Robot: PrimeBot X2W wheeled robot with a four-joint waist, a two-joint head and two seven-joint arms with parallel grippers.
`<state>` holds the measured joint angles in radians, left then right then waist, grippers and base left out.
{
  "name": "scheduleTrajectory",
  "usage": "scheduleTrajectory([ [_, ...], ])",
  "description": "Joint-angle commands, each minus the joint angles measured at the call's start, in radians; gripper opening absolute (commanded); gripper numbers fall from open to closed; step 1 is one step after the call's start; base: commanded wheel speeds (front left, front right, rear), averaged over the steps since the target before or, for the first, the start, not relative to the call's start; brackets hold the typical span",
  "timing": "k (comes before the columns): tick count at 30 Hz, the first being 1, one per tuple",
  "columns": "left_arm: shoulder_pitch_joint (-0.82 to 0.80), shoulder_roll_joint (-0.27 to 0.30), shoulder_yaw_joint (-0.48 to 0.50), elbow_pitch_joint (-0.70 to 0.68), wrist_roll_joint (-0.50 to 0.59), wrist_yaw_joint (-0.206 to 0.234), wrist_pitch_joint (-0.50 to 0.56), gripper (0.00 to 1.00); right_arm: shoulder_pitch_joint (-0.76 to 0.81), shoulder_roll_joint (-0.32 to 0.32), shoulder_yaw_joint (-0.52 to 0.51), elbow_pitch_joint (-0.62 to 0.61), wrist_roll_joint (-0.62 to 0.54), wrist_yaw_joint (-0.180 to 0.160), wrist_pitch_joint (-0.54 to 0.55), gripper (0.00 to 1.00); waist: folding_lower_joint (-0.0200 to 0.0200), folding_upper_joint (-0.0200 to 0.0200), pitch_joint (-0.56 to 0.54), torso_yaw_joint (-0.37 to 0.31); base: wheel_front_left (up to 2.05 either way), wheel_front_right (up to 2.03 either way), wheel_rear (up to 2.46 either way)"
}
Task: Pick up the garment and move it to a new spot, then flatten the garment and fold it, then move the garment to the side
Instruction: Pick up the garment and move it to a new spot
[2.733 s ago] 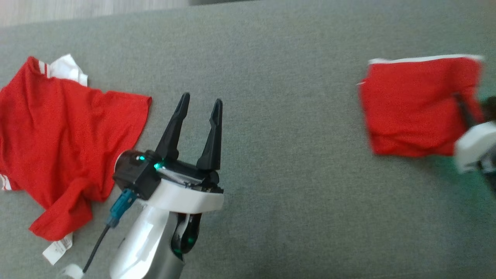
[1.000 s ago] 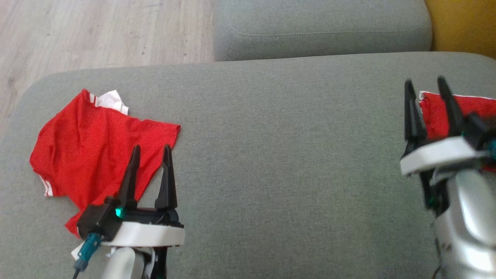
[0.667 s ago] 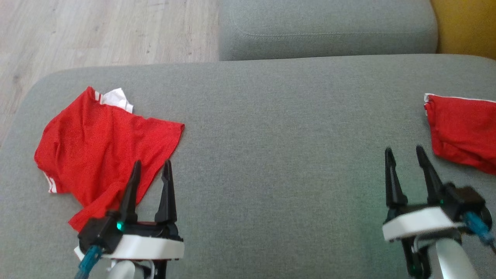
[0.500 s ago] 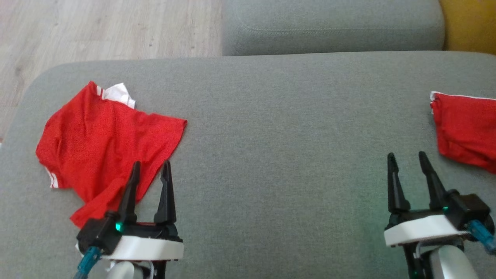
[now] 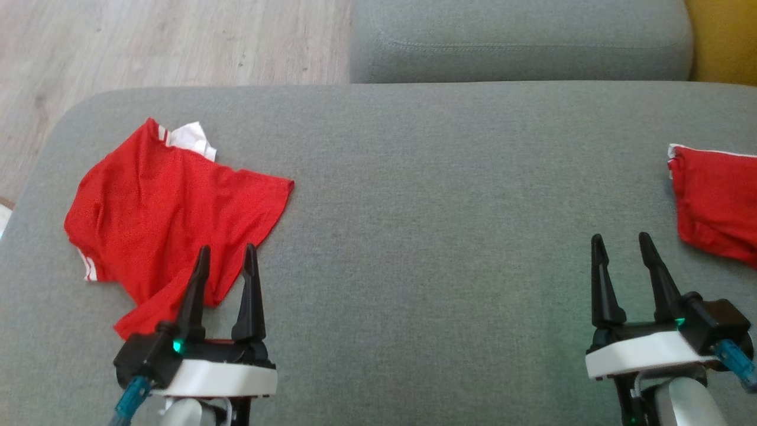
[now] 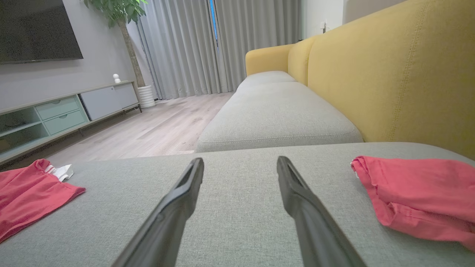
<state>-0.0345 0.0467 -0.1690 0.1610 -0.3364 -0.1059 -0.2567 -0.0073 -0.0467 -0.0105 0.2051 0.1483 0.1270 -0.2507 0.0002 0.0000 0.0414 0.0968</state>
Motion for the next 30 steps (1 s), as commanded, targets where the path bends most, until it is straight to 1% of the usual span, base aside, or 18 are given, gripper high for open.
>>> scheduleTrajectory([
  [1,-0.041,0.004,0.031,-0.032,-0.003,-0.001,-0.005,1.00,-0.026,-0.004,0.025,-0.031,0.003,0.004,-0.011,1.00,-0.0002,0.0000,-0.006,-0.005,0.00,0.00,0.00],
  [11,-0.033,0.004,0.029,-0.046,-0.009,0.008,-0.005,1.00,-0.041,-0.004,0.038,-0.012,0.004,0.004,-0.011,1.00,-0.0002,0.0000,-0.013,-0.032,0.00,0.00,0.00],
  [17,-0.036,0.004,0.026,-0.042,-0.005,0.011,-0.005,1.00,-0.043,-0.004,0.037,-0.008,0.014,0.004,-0.011,1.00,-0.0002,0.0000,-0.007,-0.025,0.00,0.00,0.00],
  [23,-0.035,0.004,0.040,-0.027,0.005,0.020,-0.005,1.00,-0.036,-0.004,0.064,0.003,0.017,0.004,-0.011,1.00,-0.0002,0.0000,-0.014,0.026,0.00,0.00,0.00],
  [30,-0.021,0.004,0.074,-0.017,0.013,0.029,-0.005,1.00,-0.023,-0.004,0.116,0.019,0.032,0.004,-0.011,1.00,-0.0002,0.0000,-0.031,0.131,0.00,0.00,0.00],
])
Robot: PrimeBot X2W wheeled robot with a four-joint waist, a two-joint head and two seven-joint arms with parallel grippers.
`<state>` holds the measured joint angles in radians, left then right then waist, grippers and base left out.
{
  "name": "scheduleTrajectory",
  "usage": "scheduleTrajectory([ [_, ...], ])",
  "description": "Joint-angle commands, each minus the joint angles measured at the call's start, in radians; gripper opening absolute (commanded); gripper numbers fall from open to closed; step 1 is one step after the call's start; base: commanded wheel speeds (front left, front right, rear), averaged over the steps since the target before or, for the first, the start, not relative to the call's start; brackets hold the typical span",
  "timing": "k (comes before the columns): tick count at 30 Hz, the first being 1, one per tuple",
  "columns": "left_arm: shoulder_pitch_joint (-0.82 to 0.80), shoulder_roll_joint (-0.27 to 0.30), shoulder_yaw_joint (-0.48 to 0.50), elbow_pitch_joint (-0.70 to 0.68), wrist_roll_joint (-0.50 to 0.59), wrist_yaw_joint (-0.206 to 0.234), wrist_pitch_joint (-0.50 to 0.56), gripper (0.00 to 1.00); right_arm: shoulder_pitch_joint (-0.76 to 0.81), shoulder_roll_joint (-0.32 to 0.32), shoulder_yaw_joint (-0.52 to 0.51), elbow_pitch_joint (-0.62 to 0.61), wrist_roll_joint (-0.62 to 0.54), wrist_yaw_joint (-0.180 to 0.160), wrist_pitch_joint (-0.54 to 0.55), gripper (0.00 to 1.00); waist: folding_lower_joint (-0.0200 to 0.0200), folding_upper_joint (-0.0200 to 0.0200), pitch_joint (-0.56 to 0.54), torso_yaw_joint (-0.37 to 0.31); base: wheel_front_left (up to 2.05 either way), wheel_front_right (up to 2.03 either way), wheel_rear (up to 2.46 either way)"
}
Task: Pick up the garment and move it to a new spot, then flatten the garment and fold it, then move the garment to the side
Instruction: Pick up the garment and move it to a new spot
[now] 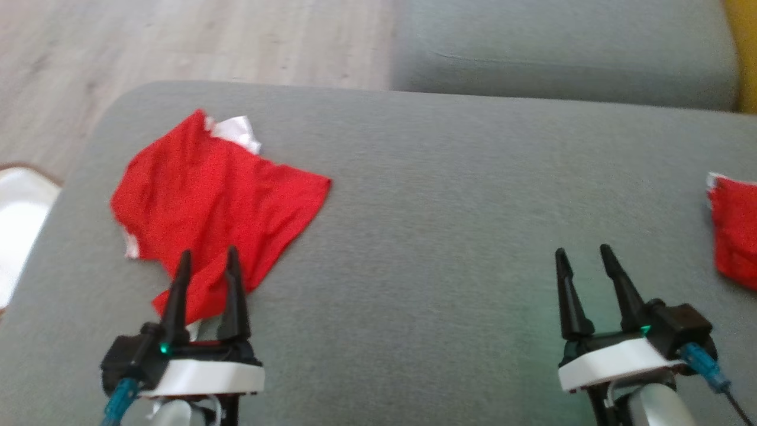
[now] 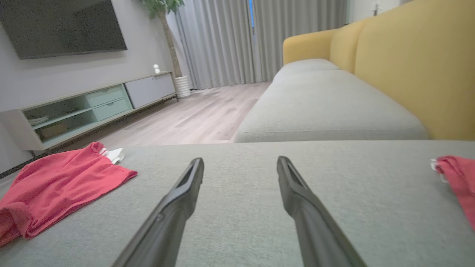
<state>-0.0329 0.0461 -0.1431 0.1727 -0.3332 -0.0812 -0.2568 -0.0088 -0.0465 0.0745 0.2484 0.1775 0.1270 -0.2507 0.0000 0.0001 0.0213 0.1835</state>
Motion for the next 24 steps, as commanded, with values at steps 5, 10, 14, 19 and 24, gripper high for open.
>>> scheduleTrajectory([
  [5,-0.009,0.004,0.074,-0.029,0.018,0.007,-0.005,1.00,-0.015,-0.004,0.075,-0.006,0.010,0.004,-0.011,1.00,0.0000,-0.0001,-0.024,0.121,0.00,0.00,0.00],
  [10,0.007,0.004,0.096,-0.030,0.025,0.004,-0.005,1.00,-0.011,-0.004,0.123,0.017,0.028,0.004,-0.011,1.00,0.0000,-0.0001,-0.035,0.184,0.00,0.00,0.00],
  [14,0.016,0.004,0.103,-0.031,0.026,0.002,-0.005,1.00,-0.011,-0.004,0.147,0.031,0.038,0.004,-0.011,1.00,0.0000,-0.0001,-0.039,0.212,0.00,0.00,0.00],
  [19,0.022,0.004,0.109,-0.033,0.028,-0.004,-0.005,1.00,-0.014,-0.004,0.161,0.044,0.047,0.004,-0.011,1.00,0.0000,-0.0001,-0.040,0.231,0.00,0.00,0.00],
  [24,0.021,0.004,0.108,-0.029,0.028,-0.008,-0.005,1.00,-0.020,-0.004,0.161,0.048,0.047,0.004,-0.011,1.00,0.0000,-0.0001,-0.031,0.226,0.00,0.00,0.00],
])
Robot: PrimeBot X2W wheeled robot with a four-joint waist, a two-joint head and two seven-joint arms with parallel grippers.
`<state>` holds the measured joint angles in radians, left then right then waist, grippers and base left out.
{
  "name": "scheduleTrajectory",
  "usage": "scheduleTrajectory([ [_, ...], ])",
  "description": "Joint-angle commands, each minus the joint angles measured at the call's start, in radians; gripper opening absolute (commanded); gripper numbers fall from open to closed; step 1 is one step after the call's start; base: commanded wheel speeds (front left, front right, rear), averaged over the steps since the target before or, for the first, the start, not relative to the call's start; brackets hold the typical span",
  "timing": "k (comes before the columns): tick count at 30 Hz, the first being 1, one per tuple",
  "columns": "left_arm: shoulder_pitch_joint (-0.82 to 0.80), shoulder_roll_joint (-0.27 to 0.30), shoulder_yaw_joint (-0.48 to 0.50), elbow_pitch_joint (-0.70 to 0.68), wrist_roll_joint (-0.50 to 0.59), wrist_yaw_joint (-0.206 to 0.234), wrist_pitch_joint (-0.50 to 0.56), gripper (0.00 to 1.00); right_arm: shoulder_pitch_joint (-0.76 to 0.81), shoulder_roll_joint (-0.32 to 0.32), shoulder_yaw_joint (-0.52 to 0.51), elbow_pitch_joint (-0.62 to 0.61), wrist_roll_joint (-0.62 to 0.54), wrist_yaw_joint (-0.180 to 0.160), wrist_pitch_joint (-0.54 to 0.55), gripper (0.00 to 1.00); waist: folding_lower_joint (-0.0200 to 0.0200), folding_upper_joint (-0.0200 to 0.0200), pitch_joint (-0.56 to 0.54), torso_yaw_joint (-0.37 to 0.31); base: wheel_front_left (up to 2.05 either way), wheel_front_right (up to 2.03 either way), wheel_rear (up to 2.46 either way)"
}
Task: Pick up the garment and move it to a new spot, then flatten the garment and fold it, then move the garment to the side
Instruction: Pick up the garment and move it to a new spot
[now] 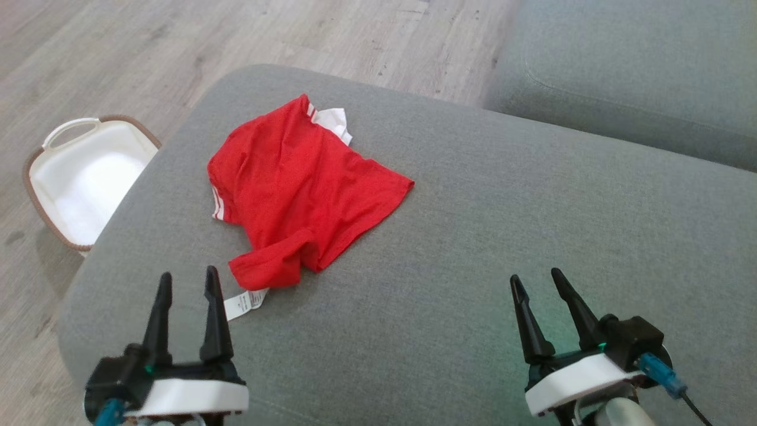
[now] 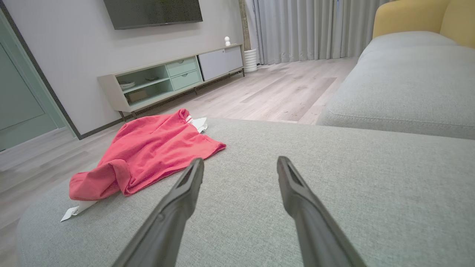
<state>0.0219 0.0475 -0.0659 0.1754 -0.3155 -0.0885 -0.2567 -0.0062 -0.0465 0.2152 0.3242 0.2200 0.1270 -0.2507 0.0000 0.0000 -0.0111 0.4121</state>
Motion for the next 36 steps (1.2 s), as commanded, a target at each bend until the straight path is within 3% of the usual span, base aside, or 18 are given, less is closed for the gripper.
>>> scheduleTrajectory([
  [1,-0.035,0.003,0.026,-0.023,0.015,-0.003,-0.005,1.00,-0.023,-0.004,0.019,-0.027,0.005,0.004,-0.011,1.00,0.0000,0.0000,0.005,-0.006,0.00,0.00,0.00],
  [10,-0.133,0.009,-0.021,0.176,0.101,-0.024,-0.005,1.00,-0.037,-0.004,0.004,-0.032,-0.015,0.004,-0.011,1.00,0.0000,0.0000,0.046,-0.052,0.00,0.00,0.00],
  [17,-0.205,0.008,0.020,0.206,0.105,-0.026,-0.005,1.00,-0.049,-0.004,-0.010,-0.044,-0.029,0.004,-0.011,1.00,0.0000,0.0000,0.083,-0.083,0.00,0.00,0.00],
  [23,-0.257,0.019,-0.045,0.321,0.125,-0.037,-0.001,1.00,-0.070,-0.004,-0.017,-0.053,-0.048,0.004,-0.011,1.00,0.0000,0.0000,0.121,-0.102,0.00,0.00,0.00],
  [30,-0.421,0.071,-0.139,0.556,0.166,-0.041,0.118,1.00,-0.110,-0.004,-0.026,-0.069,-0.077,0.004,-0.011,1.00,0.0000,0.0000,0.189,-0.127,0.00,0.00,0.00],
  [36,-0.540,0.091,-0.202,0.729,0.134,-0.042,0.209,1.00,-0.132,-0.004,-0.033,-0.080,-0.092,0.004,-0.011,1.00,0.0000,0.0000,0.233,-0.147,0.00,0.00,0.00],
])
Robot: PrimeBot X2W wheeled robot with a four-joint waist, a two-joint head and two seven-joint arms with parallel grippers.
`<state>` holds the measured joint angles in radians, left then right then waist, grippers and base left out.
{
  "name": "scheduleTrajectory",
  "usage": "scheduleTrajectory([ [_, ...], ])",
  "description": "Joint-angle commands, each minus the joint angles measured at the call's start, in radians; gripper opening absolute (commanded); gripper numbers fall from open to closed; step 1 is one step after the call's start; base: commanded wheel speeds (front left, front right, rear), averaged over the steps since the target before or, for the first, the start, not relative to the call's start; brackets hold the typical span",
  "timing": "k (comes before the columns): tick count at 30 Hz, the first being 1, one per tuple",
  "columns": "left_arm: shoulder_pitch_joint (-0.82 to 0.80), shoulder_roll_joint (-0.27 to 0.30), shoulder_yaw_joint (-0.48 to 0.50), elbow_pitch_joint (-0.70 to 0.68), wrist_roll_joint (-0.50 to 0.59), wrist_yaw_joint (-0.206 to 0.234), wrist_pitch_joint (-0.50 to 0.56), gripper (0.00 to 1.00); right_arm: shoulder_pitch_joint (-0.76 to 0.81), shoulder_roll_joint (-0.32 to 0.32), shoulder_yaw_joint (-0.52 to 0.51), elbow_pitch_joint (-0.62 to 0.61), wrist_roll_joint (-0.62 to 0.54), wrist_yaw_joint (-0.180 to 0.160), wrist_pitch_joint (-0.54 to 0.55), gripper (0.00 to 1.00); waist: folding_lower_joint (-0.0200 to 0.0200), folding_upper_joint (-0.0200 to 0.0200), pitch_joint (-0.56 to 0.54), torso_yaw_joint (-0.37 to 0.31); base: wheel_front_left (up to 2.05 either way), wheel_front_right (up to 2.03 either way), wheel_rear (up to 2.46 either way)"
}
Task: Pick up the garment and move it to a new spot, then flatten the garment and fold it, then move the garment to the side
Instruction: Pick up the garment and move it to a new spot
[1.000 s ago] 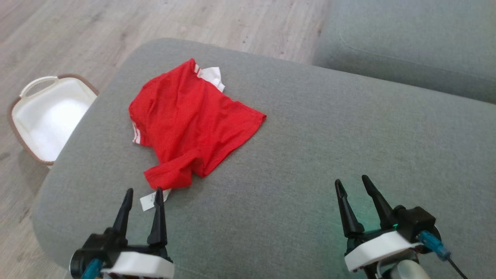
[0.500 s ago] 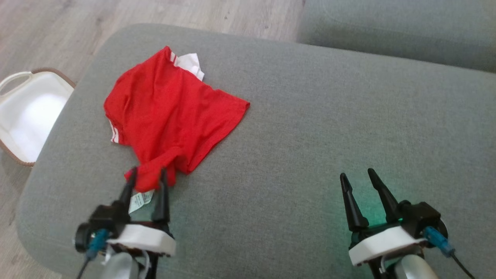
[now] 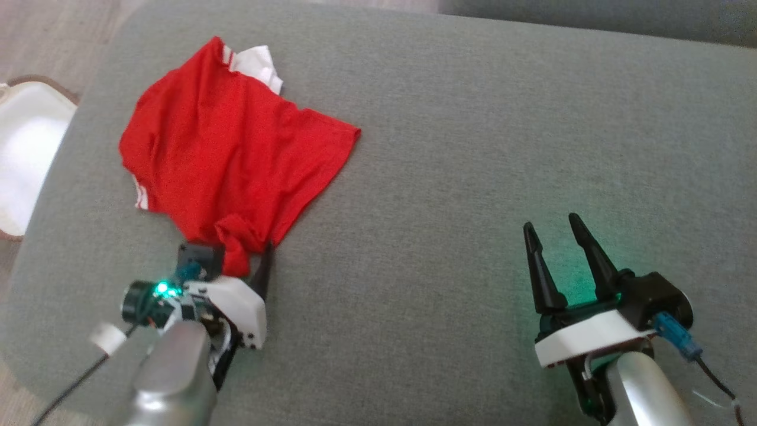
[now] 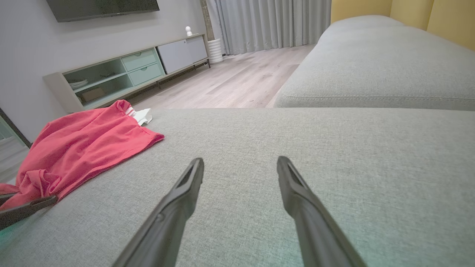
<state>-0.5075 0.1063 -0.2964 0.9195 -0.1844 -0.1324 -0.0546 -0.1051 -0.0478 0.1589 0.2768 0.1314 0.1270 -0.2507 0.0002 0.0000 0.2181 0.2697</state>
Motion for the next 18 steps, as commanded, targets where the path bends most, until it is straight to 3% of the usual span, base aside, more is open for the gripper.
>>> scheduleTrajectory([
  [1,-0.025,0.037,0.019,0.003,-0.005,0.002,0.003,1.00,-0.034,-0.002,0.024,-0.033,-0.004,0.004,-0.011,1.00,-0.0002,0.0000,0.005,-0.008,0.00,0.00,0.00],
  [2,-0.036,0.042,0.016,0.017,-0.016,0.002,-0.004,0.92,-0.035,-0.002,0.024,-0.034,-0.003,0.004,-0.011,1.00,-0.0002,0.0000,0.006,-0.012,0.00,0.00,0.00],
  [3,-0.047,0.048,0.015,0.030,-0.027,0.002,-0.017,0.29,-0.036,-0.002,0.022,-0.034,-0.003,0.004,-0.011,1.00,-0.0002,0.0000,0.006,-0.016,0.00,0.00,0.00],
  [4,-0.056,0.053,0.011,0.039,-0.034,0.002,-0.034,0.00,-0.037,-0.002,0.018,-0.035,-0.003,0.004,-0.011,1.00,-0.0002,0.0000,0.003,-0.019,0.00,0.00,0.00],
  [8,-0.079,0.074,0.020,0.043,-0.046,0.006,-0.155,0.00,-0.034,-0.002,0.005,-0.037,-0.005,0.004,-0.011,1.00,-0.0002,0.0000,-0.010,-0.028,0.00,0.00,0.00],
  [11,-0.074,0.095,0.048,-0.017,-0.045,0.043,-0.202,0.00,-0.022,-0.002,0.004,-0.033,0.003,0.004,-0.011,1.00,-0.0002,0.0000,-0.040,-0.035,0.00,0.00,0.00],
  [15,-0.010,0.129,0.127,-0.315,-0.027,0.091,-0.207,0.00,-0.013,-0.002,0.000,-0.033,0.021,0.004,-0.011,1.00,-0.0002,0.0000,-0.083,-0.044,0.00,0.00,0.00],
  [18,0.064,0.159,0.170,-0.539,0.019,0.103,-0.207,0.00,-0.007,-0.002,0.004,-0.031,0.033,0.004,-0.011,1.00,-0.0002,0.0000,-0.117,-0.053,0.00,0.00,0.00],
])
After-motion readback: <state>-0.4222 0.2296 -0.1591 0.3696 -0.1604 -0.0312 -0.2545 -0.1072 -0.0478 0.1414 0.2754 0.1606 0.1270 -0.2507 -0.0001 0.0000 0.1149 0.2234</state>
